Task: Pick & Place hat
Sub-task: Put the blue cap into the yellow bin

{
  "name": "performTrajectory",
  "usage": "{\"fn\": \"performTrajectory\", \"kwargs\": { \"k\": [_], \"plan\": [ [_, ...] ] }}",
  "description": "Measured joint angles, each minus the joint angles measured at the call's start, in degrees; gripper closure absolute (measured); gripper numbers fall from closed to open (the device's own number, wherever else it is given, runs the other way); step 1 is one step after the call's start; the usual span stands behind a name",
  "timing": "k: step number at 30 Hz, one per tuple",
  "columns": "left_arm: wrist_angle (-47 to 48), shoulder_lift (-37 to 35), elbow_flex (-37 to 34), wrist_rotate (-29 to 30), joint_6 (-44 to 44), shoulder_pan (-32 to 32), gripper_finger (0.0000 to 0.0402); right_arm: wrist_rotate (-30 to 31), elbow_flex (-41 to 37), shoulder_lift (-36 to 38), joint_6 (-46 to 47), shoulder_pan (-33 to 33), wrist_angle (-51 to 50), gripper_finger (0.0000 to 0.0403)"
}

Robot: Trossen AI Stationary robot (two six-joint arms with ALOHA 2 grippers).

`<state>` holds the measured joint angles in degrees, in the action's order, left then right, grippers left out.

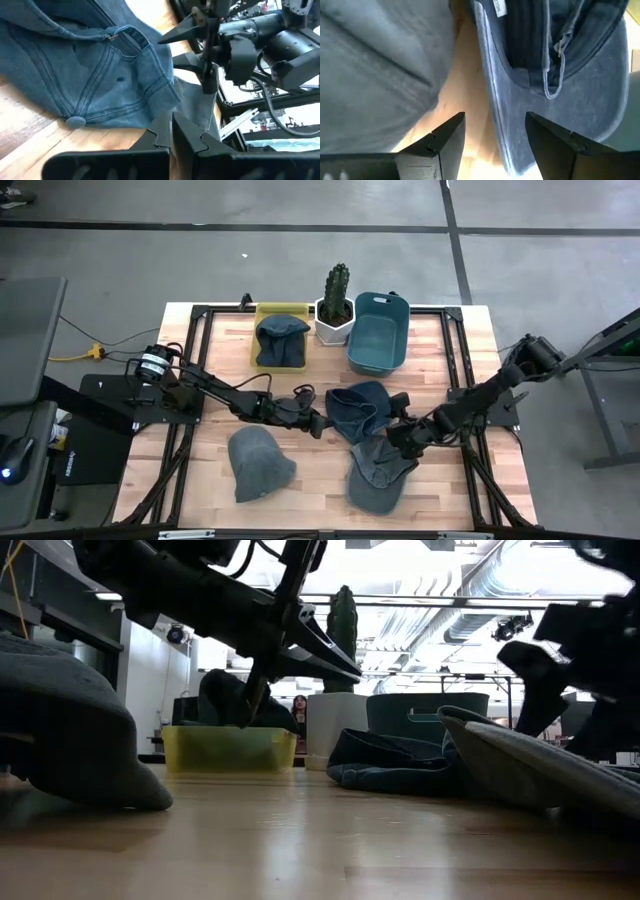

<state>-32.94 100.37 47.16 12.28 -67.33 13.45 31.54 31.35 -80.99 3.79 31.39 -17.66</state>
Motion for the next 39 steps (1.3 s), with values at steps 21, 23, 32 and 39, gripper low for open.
{"fn": "performTrajectory", "kwargs": {
  "k": [21, 23, 32, 39],
  "plan": [
    [0.0, 0.0, 0.0, -2.0, 0.1, 0.0, 0.0402, -3.8, 0.0, -2.6, 0.2, -5.8, 3.7, 0.0284],
    [0.0, 0.0, 0.0, -2.2, 0.5, 0.0, 0.0402, -4.4, 0.0, -2.5, 0.2, -5.8, 3.9, 0.0318],
    [2.4, 0.0, 0.0, -4.4, 1.6, 0.0, 0.0402, -4.8, 1.3, -1.3, 4.6, -5.8, 2.2, 0.0391],
    [6.0, -3.0, 0.2, -5.7, 7.8, 0.0, 0.0402, -8.2, 8.5, -0.3, 5.4, -6.0, -5.2, 0.0397]
  ]
}}
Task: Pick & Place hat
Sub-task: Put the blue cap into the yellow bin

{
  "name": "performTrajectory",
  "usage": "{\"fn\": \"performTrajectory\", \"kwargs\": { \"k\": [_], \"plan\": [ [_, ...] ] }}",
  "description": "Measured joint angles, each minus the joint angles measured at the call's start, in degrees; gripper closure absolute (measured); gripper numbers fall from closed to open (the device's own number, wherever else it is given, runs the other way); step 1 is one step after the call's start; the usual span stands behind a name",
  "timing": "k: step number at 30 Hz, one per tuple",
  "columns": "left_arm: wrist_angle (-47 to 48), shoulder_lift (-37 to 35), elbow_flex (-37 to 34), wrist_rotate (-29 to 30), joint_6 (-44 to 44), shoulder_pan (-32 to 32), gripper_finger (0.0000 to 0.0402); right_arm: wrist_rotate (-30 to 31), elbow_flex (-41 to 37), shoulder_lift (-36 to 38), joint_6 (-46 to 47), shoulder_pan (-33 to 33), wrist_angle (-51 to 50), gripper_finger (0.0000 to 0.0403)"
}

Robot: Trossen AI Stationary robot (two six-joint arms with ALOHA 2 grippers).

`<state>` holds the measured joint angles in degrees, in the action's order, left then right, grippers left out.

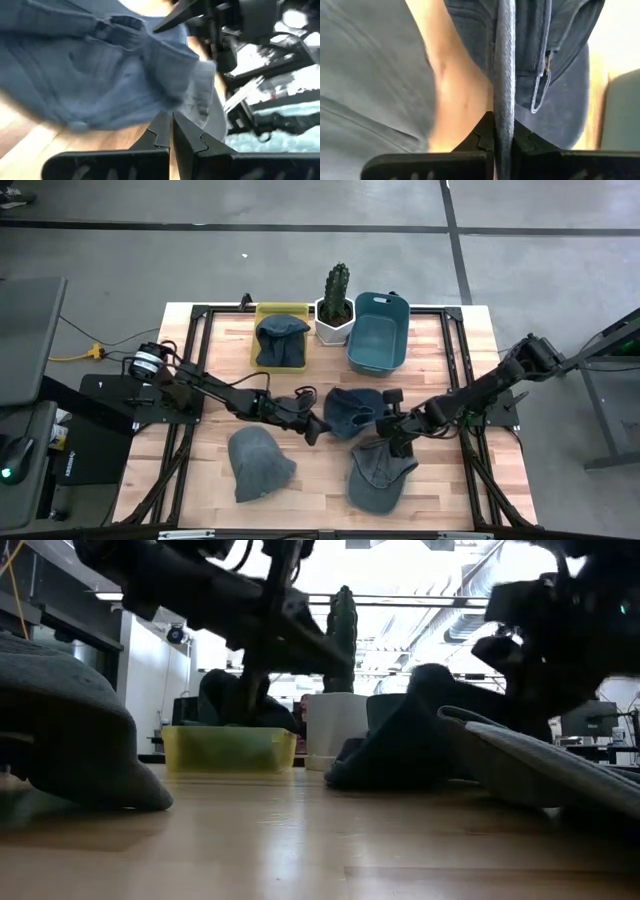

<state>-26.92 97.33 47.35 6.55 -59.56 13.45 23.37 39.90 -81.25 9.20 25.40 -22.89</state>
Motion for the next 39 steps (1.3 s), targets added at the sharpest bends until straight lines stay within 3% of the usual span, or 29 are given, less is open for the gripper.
{"fn": "performTrajectory", "kwargs": {
  "k": [10, 15, 27, 33, 39],
  "plan": [
    [24.9, -15.8, -0.1, 2.5, 9.7, 0.0, 0.0402, -8.0, 8.7, 0.0, 4.6, -1.1, -11.4, 0.0398],
    [32.3, -22.9, -0.2, 5.4, 15.5, 0.0, 0.0402, -11.8, 13.1, 0.2, 5.0, -2.6, -13.2, 0.0398],
    [34.9, -28.9, -0.2, 5.6, 23.7, 0.0, 0.0402, -17.3, 28.0, 0.2, 4.3, -8.6, -22.6, 0.0398],
    [38.1, -31.1, -0.2, 4.5, 27.7, 0.0, 0.0402, -22.7, 33.7, 0.2, 6.3, -11.7, -26.6, 0.0398],
    [40.2, -33.5, -0.2, 4.5, 33.4, 0.0, 0.0402, -32.1, 36.6, 0.2, 9.0, -15.9, -27.8, 0.0398]
  ]
}}
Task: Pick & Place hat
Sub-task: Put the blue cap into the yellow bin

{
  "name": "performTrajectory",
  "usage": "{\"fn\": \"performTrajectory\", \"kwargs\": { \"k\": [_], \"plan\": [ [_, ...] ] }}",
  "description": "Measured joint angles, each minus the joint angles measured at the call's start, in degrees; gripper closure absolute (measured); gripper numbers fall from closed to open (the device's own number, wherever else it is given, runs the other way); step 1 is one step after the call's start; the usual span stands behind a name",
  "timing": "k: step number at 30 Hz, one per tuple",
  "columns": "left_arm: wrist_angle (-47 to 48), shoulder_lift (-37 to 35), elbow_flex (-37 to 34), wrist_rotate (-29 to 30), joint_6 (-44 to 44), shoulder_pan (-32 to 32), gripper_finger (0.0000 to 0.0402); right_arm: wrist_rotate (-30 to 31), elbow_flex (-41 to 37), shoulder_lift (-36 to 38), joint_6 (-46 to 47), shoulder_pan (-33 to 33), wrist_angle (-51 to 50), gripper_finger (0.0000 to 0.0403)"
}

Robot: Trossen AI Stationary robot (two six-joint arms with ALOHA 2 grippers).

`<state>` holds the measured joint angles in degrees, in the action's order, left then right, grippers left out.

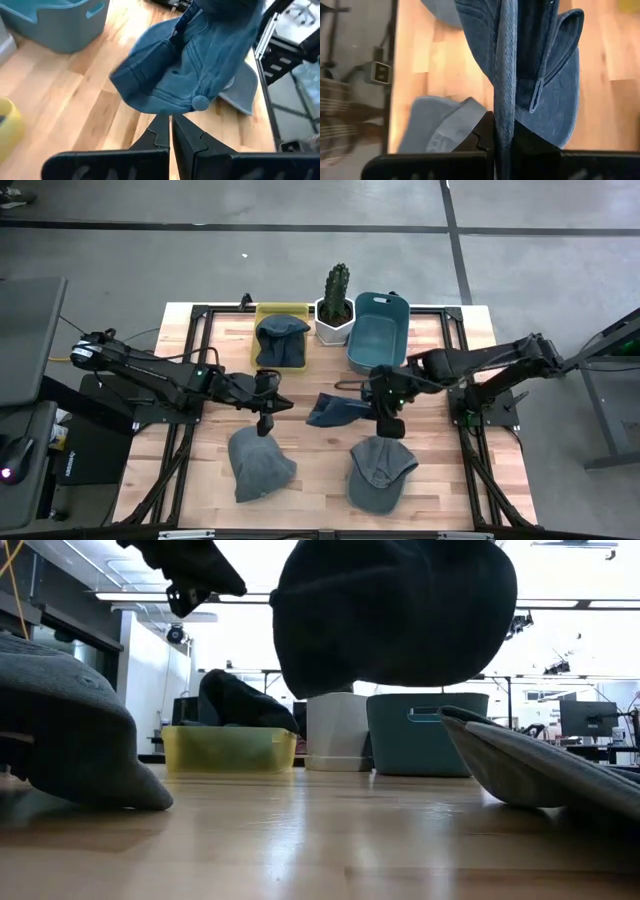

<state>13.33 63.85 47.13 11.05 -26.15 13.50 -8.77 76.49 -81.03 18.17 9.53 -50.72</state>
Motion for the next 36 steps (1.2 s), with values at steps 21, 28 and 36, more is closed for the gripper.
{"fn": "performTrajectory", "kwargs": {
  "k": [21, 28, 36],
  "plan": [
    [-0.3, -4.6, 0.0, 4.7, 14.5, 0.0, 0.0355, -10.6, 0.8, 2.3, -2.6, -10.6, 1.8, 0.0398],
    [-4.3, -4.6, 0.0, 4.9, 14.4, 0.0, 0.0224, -11.5, 0.8, 2.4, -3.2, -12.1, 4.2, 0.0398],
    [-4.8, -3.7, 0.0, 5.0, 15.2, 0.0, 0.0133, -11.8, 0.8, 2.4, -3.2, -12.9, 8.2, 0.0398]
  ]
}}
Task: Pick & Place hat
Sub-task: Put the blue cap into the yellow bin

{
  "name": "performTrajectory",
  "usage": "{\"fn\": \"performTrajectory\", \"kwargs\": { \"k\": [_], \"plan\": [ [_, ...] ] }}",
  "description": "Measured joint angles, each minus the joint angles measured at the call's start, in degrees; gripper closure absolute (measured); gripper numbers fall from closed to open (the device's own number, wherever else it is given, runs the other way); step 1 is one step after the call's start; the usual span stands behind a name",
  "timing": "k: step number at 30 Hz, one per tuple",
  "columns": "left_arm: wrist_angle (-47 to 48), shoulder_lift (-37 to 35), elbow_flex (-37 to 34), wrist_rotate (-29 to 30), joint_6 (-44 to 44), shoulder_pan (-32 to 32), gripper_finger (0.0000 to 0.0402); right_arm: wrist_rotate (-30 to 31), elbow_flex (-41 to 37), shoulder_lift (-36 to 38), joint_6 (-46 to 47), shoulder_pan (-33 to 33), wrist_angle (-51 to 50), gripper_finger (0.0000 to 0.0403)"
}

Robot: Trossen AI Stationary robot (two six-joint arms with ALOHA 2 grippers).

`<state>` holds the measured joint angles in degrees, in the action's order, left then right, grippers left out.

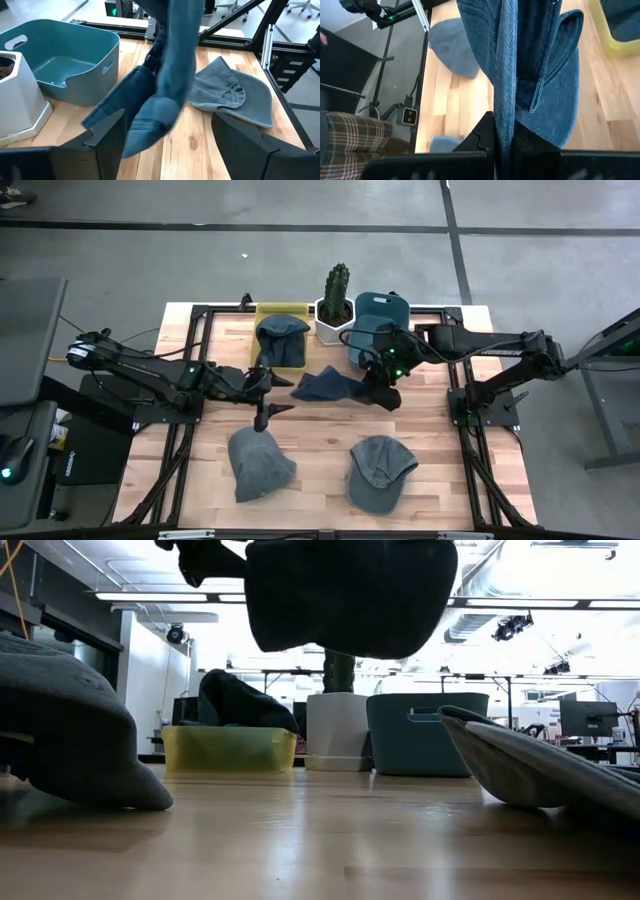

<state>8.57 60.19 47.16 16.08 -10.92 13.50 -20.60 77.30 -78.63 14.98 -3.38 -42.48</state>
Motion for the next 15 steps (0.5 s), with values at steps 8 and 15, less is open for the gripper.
{"fn": "performTrajectory", "kwargs": {
  "k": [8, 15],
  "plan": [
    [-3.3, 0.9, 0.1, 1.4, 0.4, 0.0, 0.0128, 0.0, 0.0, -0.2, 0.4, -0.4, 4.1, 0.0398],
    [-6.8, 0.9, 0.1, 2.3, 1.1, 0.0, 0.0128, -0.2, 0.0, -1.5, 0.6, -0.4, 8.6, 0.0398]
  ]
}}
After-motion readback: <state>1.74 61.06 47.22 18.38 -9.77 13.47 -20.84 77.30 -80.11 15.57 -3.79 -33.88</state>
